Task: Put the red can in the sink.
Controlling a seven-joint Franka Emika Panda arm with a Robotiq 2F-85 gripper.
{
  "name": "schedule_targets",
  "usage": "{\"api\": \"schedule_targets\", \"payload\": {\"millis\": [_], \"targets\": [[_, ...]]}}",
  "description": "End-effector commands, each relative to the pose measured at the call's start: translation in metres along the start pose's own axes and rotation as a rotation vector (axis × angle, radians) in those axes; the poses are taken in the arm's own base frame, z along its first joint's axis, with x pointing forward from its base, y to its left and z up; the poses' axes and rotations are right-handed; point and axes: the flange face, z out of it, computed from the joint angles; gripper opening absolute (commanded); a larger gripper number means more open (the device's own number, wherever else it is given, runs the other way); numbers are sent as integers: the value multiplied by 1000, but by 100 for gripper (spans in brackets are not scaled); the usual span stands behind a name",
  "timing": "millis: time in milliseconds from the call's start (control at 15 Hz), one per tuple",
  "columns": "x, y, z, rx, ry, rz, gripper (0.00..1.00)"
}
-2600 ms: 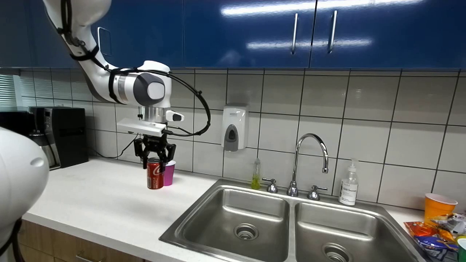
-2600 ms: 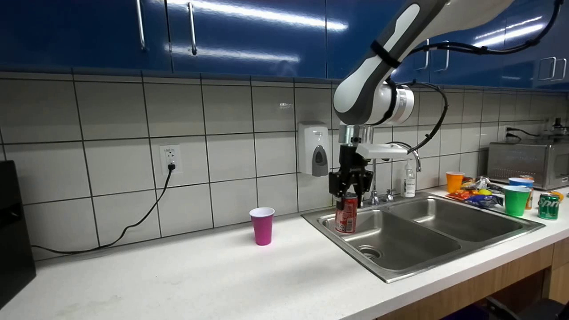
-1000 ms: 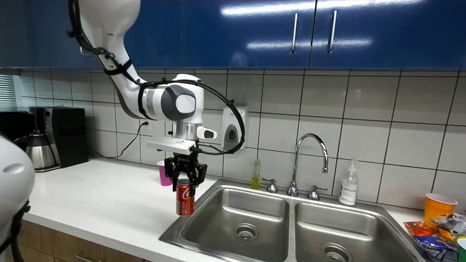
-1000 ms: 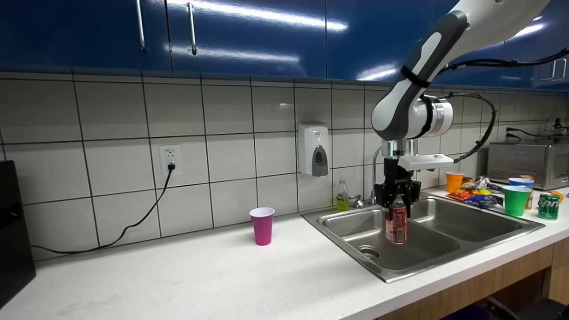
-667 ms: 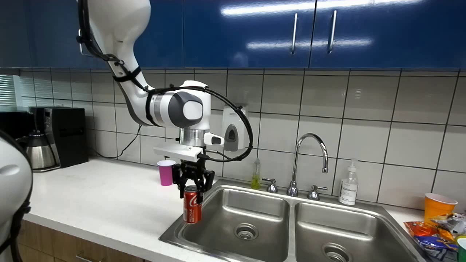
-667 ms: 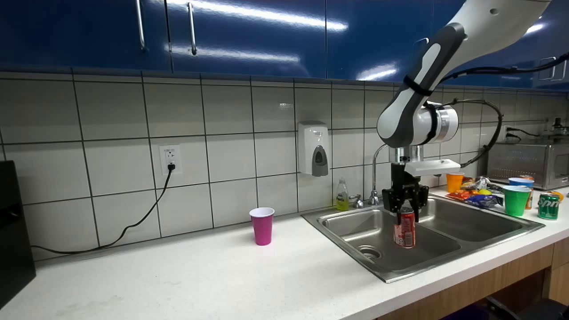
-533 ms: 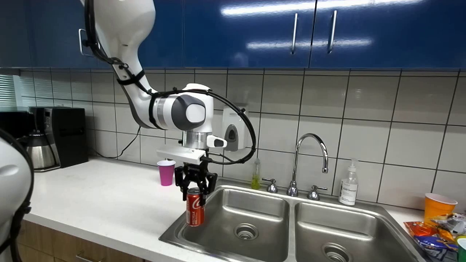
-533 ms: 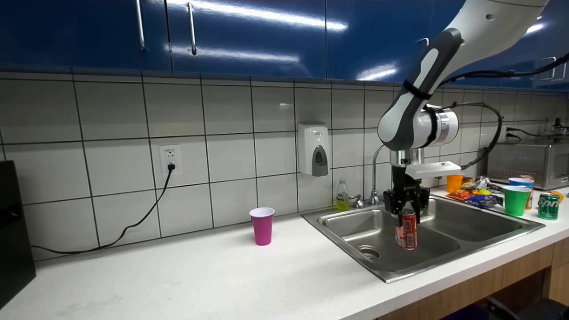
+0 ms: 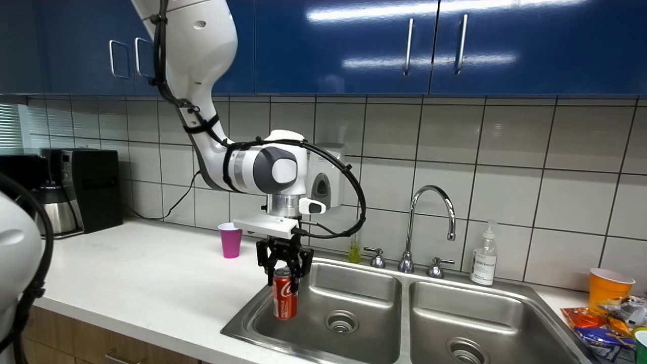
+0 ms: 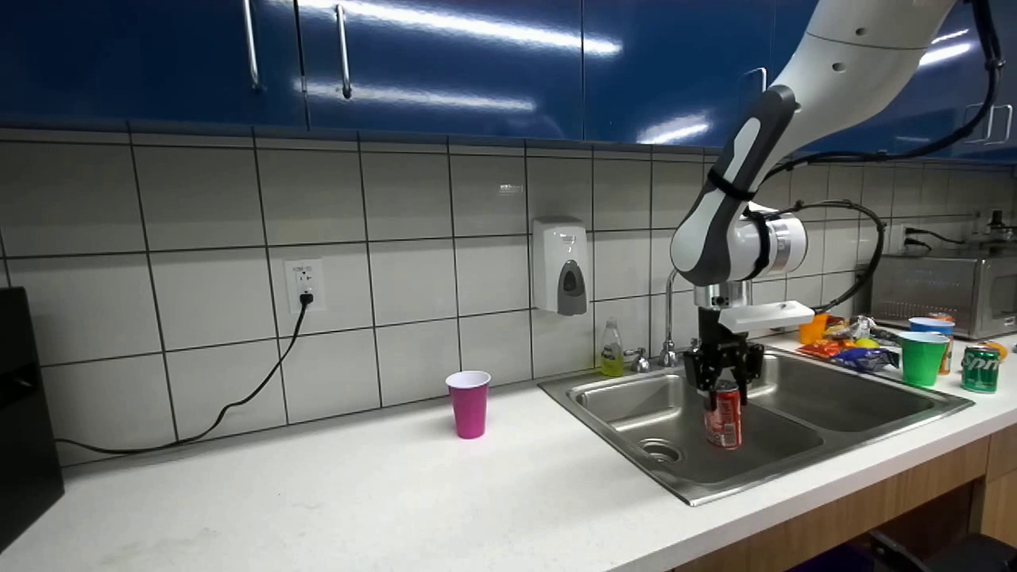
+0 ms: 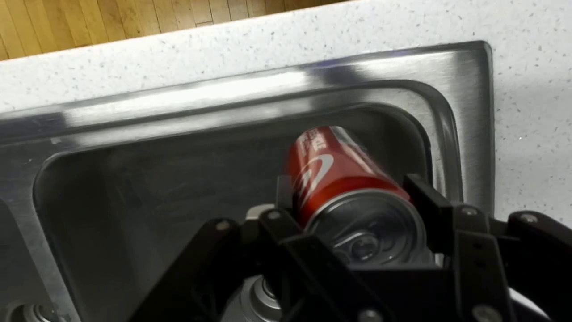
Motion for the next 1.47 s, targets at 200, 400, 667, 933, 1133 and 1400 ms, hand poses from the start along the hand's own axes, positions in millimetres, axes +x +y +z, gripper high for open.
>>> {"api": "schedule_targets", "payload": {"millis": [200,400,667,933,1133,1400], "targets": [[27,16,17,-32,8,27,39],[35,20,27,-39,4,33,39],[44,26,40,-48,0,41,39],[54,31,51,-57,-2,52,39],[61,33,60,-63,1,63,39],[70,35,75,-72,4,72,39]]}}
